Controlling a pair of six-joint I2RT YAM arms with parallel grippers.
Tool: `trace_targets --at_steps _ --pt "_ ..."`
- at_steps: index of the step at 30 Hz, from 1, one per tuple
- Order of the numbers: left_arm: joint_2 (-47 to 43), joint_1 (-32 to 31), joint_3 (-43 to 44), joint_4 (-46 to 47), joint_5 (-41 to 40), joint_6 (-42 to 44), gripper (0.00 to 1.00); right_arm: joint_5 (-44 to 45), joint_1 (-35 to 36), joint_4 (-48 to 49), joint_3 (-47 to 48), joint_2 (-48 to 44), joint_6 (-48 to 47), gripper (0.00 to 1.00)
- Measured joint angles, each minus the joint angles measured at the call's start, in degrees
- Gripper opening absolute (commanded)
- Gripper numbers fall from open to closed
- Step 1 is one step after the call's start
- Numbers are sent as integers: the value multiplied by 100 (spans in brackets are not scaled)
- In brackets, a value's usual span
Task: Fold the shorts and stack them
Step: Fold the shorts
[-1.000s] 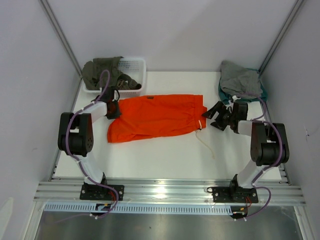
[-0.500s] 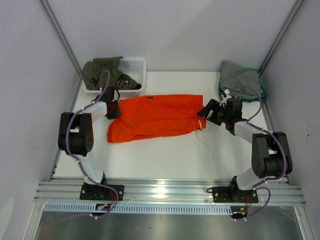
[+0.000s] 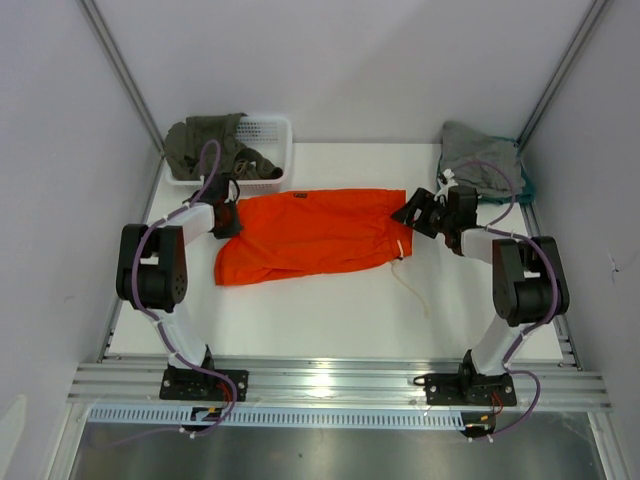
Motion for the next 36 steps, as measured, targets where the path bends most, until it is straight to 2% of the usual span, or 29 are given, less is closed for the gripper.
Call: trace_targets --at_steps 6,11,12,13,16,23,26,29,33,36 --pt "11 0 4 0 0 7 0 -258 -42 271 55 352 98 78" --pt "55 0 26 -4 2 9 0 -713 -203 686 -37 535 400 68" --pt "63 0 28 0 2 9 0 -811 -234 763 -87 544 474 65" --pt "76 0 35 -7 2 9 0 -896 -264 793 -133 544 527 57" --pt "96 0 52 -11 2 9 0 -1080 -297 855 -269 538 632 43" --pt "107 0 59 -11 4 9 0 -1460 -286 785 -470 522 763 40" --pt "107 0 59 -11 4 9 0 -1617 -280 726 -492 522 809 47" --pt "107 0 59 -11 4 9 0 -1784 -273 649 -555 522 844 49" --pt "107 0 59 -13 4 9 0 -1982 -269 483 -675 492 879 14" --pt "107 0 59 -13 4 9 0 -2065 -258 304 -807 289 931 10"
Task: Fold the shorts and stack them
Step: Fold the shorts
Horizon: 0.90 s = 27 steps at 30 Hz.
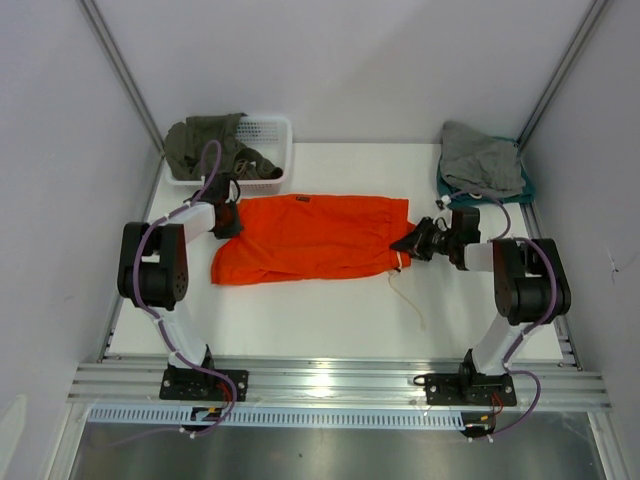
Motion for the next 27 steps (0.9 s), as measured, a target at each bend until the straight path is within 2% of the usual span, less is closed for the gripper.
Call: trace_targets --at_steps 6,8,10,14,21,27 --pt "0 0 2 -2 0 -2 0 118 166 -522 -61 -890 -223 4" --pt "0 0 0 -2 0 -2 0 404 354 -671 -116 -1285 -437 0" --pt "0 0 2 -2 0 -2 0 730 557 -664 -319 -1735 -619 0" --pt "2 0 2 -7 17 -2 0 1460 1008 -468 -1106 -2688 -874 0" --pt "17 0 2 -7 48 -4 0 2653 1589 140 -2275 -3084 -745 0" --pt "37 15 11 -4 70 -4 0 4345 2914 927 -3333 -3571 -254 0"
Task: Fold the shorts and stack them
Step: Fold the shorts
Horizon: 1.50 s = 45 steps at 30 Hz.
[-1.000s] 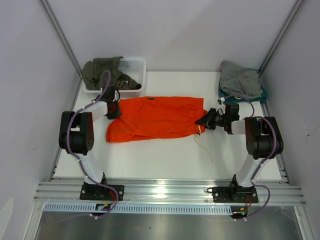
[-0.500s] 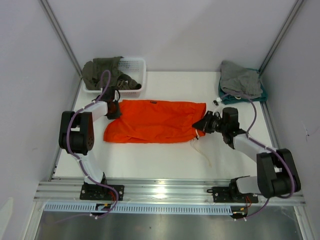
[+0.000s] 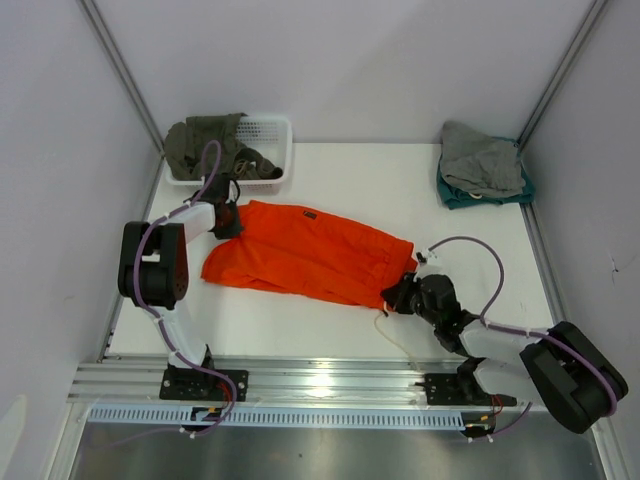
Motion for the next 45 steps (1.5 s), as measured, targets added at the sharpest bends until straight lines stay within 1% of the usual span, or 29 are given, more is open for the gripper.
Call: trace_targets --at_steps 2,4,5,7,9,10,11,13,14,15,16,17,18,21,24,29,32,36,39,45 --pt "0 11 0 0 26 0 0 492 332 260 -199 -24 221 0" --pt "0 15 0 0 44 0 0 831 448 391 -267 28 431 0" --pt "0 20 0 0 61 0 0 955 472 411 -254 105 538 3" --pt "0 22 0 0 79 0 0 1102 481 442 -181 271 715 12" --pt "0 26 0 0 81 0 0 1191 481 459 -50 474 879 29" --pt "0 31 0 0 81 0 0 1220 474 485 2 573 957 40" --pt "0 33 0 0 83 0 0 1217 468 525 35 647 1040 54" --pt "0 37 0 0 83 0 0 1200 466 588 105 651 1128 60" --pt "0 42 0 0 83 0 0 1209 463 507 149 605 1134 68" --pt "0 44 0 -2 85 0 0 1211 452 400 181 535 1152 71" --pt "0 46 0 -7 87 0 0 1211 452 256 216 417 1141 73" --pt "0 50 7 -17 92 0 0 1202 433 4 258 238 1117 79" --pt "0 55 11 -24 98 0 0 1193 380 -238 284 55 1106 82" --pt "20 85 46 -70 120 0 0 1025 83 -1047 378 -553 1008 84" --pt "39 142 85 -85 120 0 0 717 -313 -1674 522 -881 892 85" --pt "42 195 85 -87 118 0 0 125 -883 -2557 1021 -697 697 87" --pt "42 195 85 -87 120 0 0 -125 -1123 -2789 1215 -509 623 88" --pt "42 195 85 -87 120 0 0 -708 -1578 -2623 1276 37 586 89" --pt "42 197 85 -87 122 0 0 -1235 -1899 -2015 1331 507 625 89" --pt "42 197 85 -85 127 0 0 -2052 -2131 -813 1329 1283 807 88"
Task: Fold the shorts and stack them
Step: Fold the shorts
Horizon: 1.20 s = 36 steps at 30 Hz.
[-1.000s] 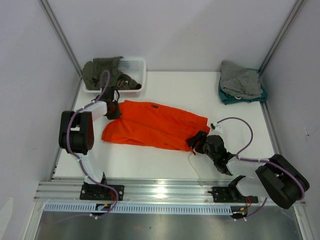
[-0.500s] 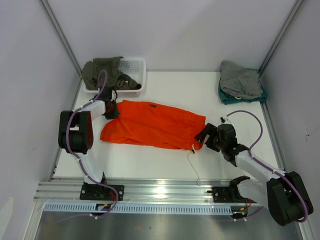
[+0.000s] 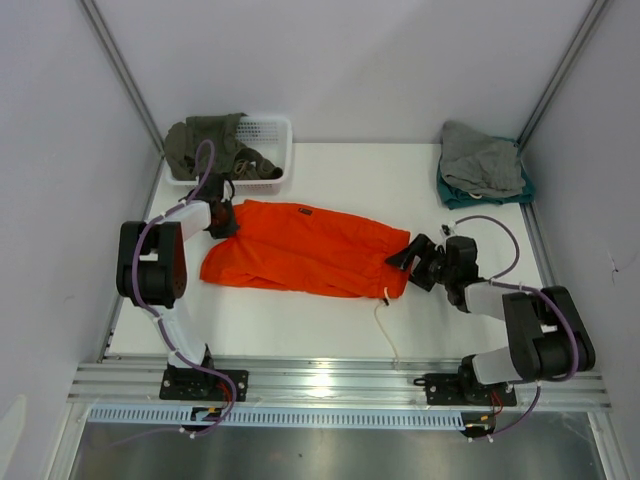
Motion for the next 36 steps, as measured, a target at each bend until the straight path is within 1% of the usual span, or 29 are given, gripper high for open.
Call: trace_targets --at_steps 3,6,9,12,15,16,18,19,21,22,23,24,28,31,33,36 --pt "0 2 0 4 -2 2 0 -289 -35 636 -2 409 142 88" --pt "0 2 0 4 -2 2 0 -531 -35 1447 -83 844 323 83" --pt "0 2 0 7 0 0 0 -678 0 2170 -208 1200 520 77" --pt "0 2 0 13 4 0 0 -721 127 2758 -278 1534 688 68" --pt "0 2 0 20 2 2 0 -743 247 3176 -289 1843 841 56" --pt "0 2 0 22 2 2 0 -767 271 3298 -284 1963 881 46" --pt "0 2 0 24 2 0 0 -758 315 3379 -245 2146 935 36" --pt "0 2 0 26 0 2 0 -756 330 3355 -205 2212 942 26" --pt "0 2 0 26 0 2 0 -682 367 3115 -90 2249 894 16" --pt "0 2 0 24 -2 2 0 -669 378 2940 -7 2249 861 8" --pt "0 2 0 24 -2 2 0 -634 396 2782 83 2249 804 2" --pt "0 2 0 24 -2 2 0 -597 407 2557 188 2229 750 0" --pt "0 2 0 24 -4 2 0 -334 402 1344 680 1902 352 0" --pt "0 2 0 26 -2 2 0 114 385 11 1213 1550 -76 0" --pt "0 2 0 26 0 0 0 546 369 -1027 1707 1333 -400 0" --pt "0 2 -2 31 22 0 0 1141 306 -2273 2332 1062 -817 0"
